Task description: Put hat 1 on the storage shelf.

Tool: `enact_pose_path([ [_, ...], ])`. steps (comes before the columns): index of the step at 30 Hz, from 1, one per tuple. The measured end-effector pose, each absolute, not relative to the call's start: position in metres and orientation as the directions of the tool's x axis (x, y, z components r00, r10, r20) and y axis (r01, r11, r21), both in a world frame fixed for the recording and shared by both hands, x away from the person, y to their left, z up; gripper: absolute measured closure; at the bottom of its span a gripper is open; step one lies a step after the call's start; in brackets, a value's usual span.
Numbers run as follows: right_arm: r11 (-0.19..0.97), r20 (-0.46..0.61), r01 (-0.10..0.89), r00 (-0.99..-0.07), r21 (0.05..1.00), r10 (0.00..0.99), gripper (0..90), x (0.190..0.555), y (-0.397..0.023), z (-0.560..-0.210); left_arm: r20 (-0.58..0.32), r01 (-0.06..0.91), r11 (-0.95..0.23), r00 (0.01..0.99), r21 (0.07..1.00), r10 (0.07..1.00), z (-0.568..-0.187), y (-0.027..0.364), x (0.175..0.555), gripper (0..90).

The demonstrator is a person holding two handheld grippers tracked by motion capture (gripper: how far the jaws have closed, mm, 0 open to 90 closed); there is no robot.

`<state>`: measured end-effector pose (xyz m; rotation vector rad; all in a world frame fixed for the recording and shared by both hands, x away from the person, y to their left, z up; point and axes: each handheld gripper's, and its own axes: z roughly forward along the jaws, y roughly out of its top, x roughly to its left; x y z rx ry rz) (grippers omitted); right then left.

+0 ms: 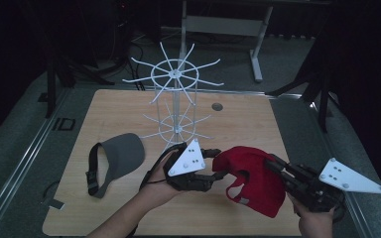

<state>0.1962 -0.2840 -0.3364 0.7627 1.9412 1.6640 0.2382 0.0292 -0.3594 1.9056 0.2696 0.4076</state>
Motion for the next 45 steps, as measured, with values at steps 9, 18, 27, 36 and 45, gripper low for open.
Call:
enact_pose_path([
  [9, 0.099, -0.009, 0.087, -0.708, 0.991, 0.706, 82.5, 0.197, -0.291, -0.323, 0.116, 0.027, -0.337, 0.911, 0.941, 0.395, -0.377, 0.053, 0.230, 44.1],
  [18, 0.071, -0.001, 0.075, -0.681, 0.995, 0.733, 82.5, 0.205, -0.296, -0.311, 0.086, 0.058, -0.329, 0.910, 0.943, 0.407, -0.396, 0.073, 0.220, 40.9],
  [27, 0.062, -0.014, 0.050, -0.657, 0.997, 0.754, 82.4, 0.214, -0.297, -0.296, 0.007, 0.116, -0.282, 0.917, 0.952, 0.400, -0.426, 0.095, 0.213, 26.5],
  [36, 0.052, -0.016, 0.036, -0.649, 0.998, 0.760, 82.4, 0.225, -0.295, -0.281, -0.046, 0.169, -0.256, 0.904, 0.952, 0.426, -0.457, 0.115, 0.211, 25.7],
  [45, 0.024, 0.000, 0.030, -0.636, 0.999, 0.772, 82.4, 0.237, -0.291, -0.269, -0.051, 0.188, -0.250, 0.883, 0.950, 0.467, -0.495, 0.131, 0.206, 25.0],
])
